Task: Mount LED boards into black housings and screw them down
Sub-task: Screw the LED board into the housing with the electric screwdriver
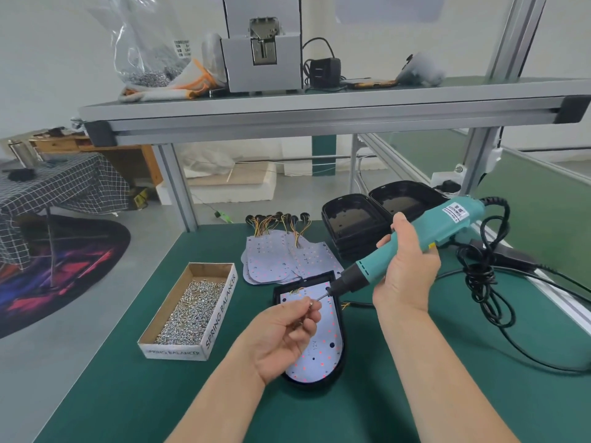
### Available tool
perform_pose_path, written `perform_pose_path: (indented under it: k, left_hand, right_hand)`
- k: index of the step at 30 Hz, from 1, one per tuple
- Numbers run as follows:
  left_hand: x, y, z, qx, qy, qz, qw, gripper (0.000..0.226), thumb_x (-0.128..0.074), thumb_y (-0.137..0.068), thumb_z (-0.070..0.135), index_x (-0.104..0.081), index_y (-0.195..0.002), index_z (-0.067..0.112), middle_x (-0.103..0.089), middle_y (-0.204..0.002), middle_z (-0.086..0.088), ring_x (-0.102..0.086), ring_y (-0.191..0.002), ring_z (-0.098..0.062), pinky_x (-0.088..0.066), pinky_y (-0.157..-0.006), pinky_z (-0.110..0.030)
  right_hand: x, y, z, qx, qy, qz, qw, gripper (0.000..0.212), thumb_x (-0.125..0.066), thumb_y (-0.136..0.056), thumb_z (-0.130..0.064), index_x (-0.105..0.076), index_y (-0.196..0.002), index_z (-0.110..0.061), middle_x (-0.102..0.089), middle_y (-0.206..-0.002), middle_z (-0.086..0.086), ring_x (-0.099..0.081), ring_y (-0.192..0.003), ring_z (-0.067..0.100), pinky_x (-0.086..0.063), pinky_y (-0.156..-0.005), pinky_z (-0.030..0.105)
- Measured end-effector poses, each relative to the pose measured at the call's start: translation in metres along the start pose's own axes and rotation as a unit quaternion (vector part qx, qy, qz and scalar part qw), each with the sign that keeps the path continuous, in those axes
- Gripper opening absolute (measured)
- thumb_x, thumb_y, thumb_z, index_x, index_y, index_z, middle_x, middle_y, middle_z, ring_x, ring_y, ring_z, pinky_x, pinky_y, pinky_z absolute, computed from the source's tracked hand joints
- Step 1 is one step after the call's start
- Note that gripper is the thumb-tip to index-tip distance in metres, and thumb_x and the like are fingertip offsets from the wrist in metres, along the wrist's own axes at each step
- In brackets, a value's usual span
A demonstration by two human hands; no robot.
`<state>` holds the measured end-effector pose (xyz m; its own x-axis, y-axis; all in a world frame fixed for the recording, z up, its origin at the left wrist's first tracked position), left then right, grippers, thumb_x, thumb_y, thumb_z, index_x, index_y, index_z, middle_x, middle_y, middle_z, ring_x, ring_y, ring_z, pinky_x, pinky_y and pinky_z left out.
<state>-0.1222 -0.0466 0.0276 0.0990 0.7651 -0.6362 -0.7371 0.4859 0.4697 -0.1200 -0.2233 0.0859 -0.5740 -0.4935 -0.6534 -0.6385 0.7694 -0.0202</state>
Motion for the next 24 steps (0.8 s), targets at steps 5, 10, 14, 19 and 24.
perform_pose_path:
  k: [5, 10, 14, 19, 24]
  left_hand:
    - [-0.004, 0.001, -0.002, -0.010, -0.010, 0.006, 1.000, 0.015, -0.068, -0.076, 0.008, -0.070, -0.078, -0.007, -0.059, -0.069, -0.014, -0.053, -0.046, -0.009, -0.035, -0.032, -0.012]
    - [-0.004, 0.001, -0.001, -0.013, -0.016, 0.020, 1.000, 0.017, -0.061, -0.091, 0.005, -0.068, -0.082, -0.008, -0.060, -0.068, -0.013, -0.052, -0.045, -0.008, -0.034, -0.032, -0.011]
    - [-0.007, 0.001, -0.005, -0.037, -0.017, 0.036, 0.999, 0.016, -0.059, -0.096, 0.004, -0.066, -0.090, -0.009, -0.061, -0.068, -0.013, -0.052, -0.046, -0.007, -0.034, -0.033, -0.011]
    - [-0.019, -0.004, -0.020, -0.183, -0.080, 0.109, 0.974, 0.018, -0.057, -0.099, 0.006, -0.068, -0.089, -0.004, -0.063, -0.064, -0.003, -0.047, -0.050, -0.006, -0.037, -0.042, -0.012]
    - [-0.027, -0.006, -0.035, -0.229, -0.087, 0.140, 0.959, 0.020, -0.057, -0.100, 0.007, -0.072, -0.090, -0.002, -0.065, -0.065, -0.002, -0.047, -0.052, -0.007, -0.040, -0.048, -0.014]
  right_hand:
    - [-0.001, 0.006, 0.001, 0.009, -0.001, -0.017, 1.000, 0.025, -0.076, -0.082, -0.029, -0.054, -0.087, -0.019, -0.057, -0.055, -0.009, -0.054, -0.053, 0.009, -0.048, -0.058, 0.026]
    - [-0.003, 0.009, -0.002, 0.019, 0.002, -0.021, 1.000, 0.026, -0.075, -0.077, -0.031, -0.054, -0.086, -0.019, -0.056, -0.055, -0.007, -0.054, -0.052, 0.010, -0.048, -0.057, 0.024]
    - [-0.002, 0.011, -0.003, 0.021, 0.009, -0.015, 1.000, 0.025, -0.075, -0.078, -0.031, -0.054, -0.083, -0.019, -0.056, -0.055, -0.005, -0.054, -0.053, 0.011, -0.048, -0.060, 0.028]
    - [-0.003, 0.014, -0.001, 0.026, 0.014, 0.034, 0.999, 0.022, -0.074, -0.081, -0.031, -0.056, -0.088, -0.021, -0.058, -0.056, -0.004, -0.055, -0.054, 0.010, -0.049, -0.063, 0.028]
    - [-0.001, 0.011, -0.001, 0.020, 0.017, 0.070, 0.997, 0.020, -0.072, -0.082, -0.033, -0.055, -0.084, -0.023, -0.056, -0.055, -0.003, -0.051, -0.055, 0.014, -0.047, -0.067, 0.034]
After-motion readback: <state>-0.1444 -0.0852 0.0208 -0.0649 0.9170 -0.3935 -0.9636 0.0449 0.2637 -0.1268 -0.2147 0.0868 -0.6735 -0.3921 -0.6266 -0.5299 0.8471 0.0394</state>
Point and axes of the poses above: each hand's wrist, its own y-axis away from the middle knuckle, its own x-axis out of the back of the hand, z = x × y, the point moved 1 cm from there along -y, towards the middle knuckle
